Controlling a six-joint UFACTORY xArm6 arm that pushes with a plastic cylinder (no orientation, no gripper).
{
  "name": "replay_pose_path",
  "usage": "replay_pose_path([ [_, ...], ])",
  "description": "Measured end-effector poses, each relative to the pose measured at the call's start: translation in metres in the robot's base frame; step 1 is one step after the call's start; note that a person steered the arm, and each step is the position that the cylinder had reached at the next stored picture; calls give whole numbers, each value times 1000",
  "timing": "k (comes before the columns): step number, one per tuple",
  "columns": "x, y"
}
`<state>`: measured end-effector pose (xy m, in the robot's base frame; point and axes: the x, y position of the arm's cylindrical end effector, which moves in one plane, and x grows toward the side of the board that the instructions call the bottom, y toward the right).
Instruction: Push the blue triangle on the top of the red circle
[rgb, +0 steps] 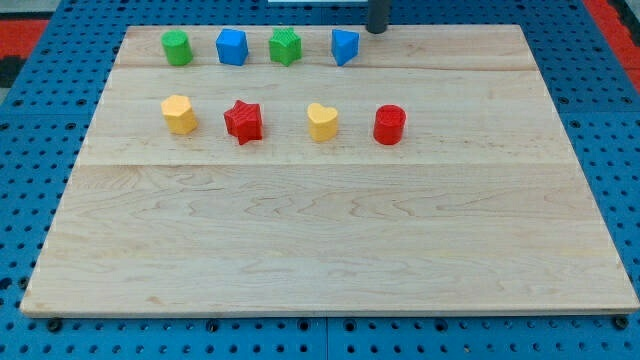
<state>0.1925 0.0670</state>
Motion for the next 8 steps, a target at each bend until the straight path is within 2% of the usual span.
replay_pose_path([
  [3,19,-48],
  [5,46,-11],
  [8,48,-15],
])
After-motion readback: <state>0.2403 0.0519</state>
